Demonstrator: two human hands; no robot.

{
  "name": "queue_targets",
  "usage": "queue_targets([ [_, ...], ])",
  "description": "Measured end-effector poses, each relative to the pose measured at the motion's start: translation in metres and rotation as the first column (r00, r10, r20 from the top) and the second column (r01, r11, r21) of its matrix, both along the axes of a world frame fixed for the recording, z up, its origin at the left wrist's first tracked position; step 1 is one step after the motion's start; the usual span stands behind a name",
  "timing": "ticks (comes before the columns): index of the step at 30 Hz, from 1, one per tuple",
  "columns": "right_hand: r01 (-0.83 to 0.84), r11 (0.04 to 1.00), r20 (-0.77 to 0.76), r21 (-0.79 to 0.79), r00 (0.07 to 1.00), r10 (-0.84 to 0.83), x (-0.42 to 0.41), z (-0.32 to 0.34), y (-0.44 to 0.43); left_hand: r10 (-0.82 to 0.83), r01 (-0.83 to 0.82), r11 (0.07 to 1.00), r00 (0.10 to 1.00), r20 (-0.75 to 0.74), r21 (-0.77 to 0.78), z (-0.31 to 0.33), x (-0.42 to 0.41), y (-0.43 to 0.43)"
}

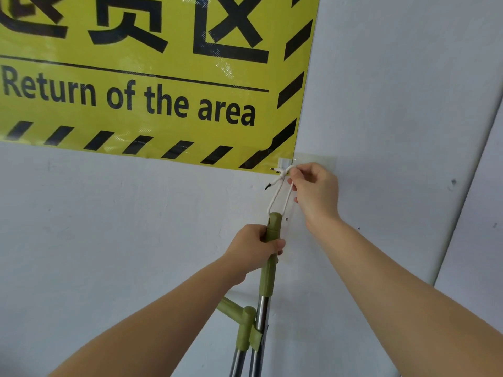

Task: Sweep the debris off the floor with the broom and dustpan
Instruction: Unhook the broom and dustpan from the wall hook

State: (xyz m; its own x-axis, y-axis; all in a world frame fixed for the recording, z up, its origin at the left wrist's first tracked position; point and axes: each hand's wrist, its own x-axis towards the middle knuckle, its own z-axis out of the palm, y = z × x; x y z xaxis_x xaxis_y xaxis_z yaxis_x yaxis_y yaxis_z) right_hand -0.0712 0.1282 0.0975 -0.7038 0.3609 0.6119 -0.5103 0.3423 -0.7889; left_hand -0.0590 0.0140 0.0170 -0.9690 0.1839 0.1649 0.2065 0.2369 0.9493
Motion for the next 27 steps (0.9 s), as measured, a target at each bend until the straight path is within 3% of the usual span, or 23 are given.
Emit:
queue_targets([
  [4, -0.024, 0.999, -0.158, 0.035, 0.987, 0.029, 0.016, -0.012, -0.003, -0.022, 0.022, 1.000, 1.000, -0.008, 0.014, 0.000, 0.006, -0.003],
  [8, -0.128, 0.991, -0.154, 0.048, 0.979, 0.134, 0.040, -0.031, -0.009, -0.042, 0.042, 0.999, 0.999, -0.004, 0.009, -0.003, 0.017, -0.011],
  [11, -0.220, 0.975, -0.046, 0.002, 0.974, 0.220, 0.055, -0.053, -0.012, -0.061, 0.061, 0.998, 0.998, -0.003, 0.015, -0.006, 0.027, -0.020],
  [14, -0.312, 0.936, 0.108, -0.161, 0.937, 0.331, 0.066, -0.086, -0.012, -0.059, 0.059, 0.998, 0.998, -0.018, 0.018, -0.010, 0.038, -0.030],
  [20, -0.523, 0.787, 0.397, -0.328, 0.680, 0.617, 0.090, -0.151, -0.023, -0.040, 0.038, 0.998, 0.998, -0.051, -0.044, -0.014, 0.064, -0.032],
  [24, -0.460, 0.824, 0.495, -0.332, 0.658, 0.567, 0.101, -0.166, -0.033, -0.005, 0.001, 0.997, 0.998, -0.060, -0.082, -0.015, 0.082, -0.024],
  [27, -0.426, 0.821, 0.474, -0.381, 0.672, 0.569, 0.106, -0.168, -0.034, 0.003, -0.019, 0.988, 0.995, -0.102, -0.156, -0.019, 0.090, -0.025],
])
